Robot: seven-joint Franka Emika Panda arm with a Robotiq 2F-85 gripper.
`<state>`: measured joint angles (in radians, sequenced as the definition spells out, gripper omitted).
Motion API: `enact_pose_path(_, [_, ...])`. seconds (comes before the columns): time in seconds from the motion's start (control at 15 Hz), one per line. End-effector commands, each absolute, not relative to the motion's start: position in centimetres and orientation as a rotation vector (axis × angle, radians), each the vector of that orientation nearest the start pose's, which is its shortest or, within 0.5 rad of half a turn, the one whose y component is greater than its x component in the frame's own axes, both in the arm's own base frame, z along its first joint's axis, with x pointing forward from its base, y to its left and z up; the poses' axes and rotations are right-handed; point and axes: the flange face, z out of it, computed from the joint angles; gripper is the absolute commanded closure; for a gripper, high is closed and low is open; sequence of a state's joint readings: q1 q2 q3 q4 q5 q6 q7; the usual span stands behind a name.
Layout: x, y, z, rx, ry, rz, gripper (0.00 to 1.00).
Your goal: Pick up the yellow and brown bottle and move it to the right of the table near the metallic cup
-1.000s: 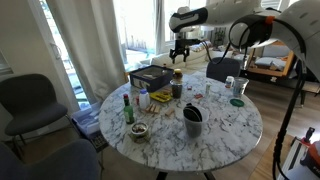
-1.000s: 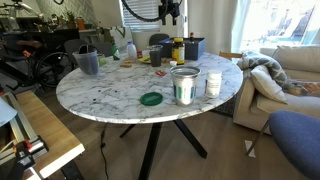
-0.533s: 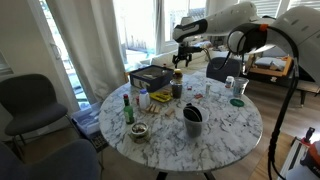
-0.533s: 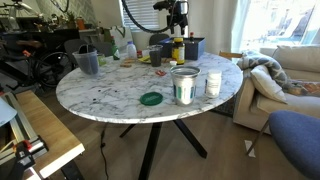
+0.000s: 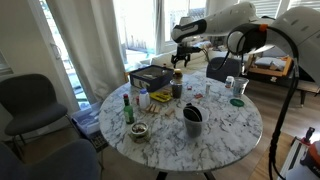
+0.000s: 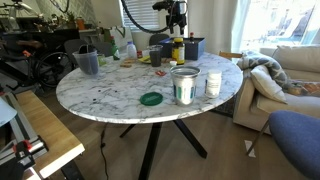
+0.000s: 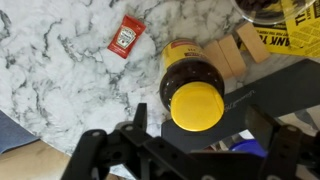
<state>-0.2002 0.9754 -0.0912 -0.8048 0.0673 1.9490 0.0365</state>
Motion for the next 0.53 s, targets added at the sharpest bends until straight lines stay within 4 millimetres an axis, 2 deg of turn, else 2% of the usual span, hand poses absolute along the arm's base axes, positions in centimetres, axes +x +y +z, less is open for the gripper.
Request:
enact_pose_path(0.0, [78.8, -18.9, 33.3, -3.101, 0.482, -0.287, 0.00])
enact_pose_path(0.4, [79.5, -18.9, 31.7, -3.087, 0.538, -0.346, 0.00])
enact_pose_path(0.47, [79.5, -18.9, 31.5, -3.086, 0.542, -0.346, 0.15])
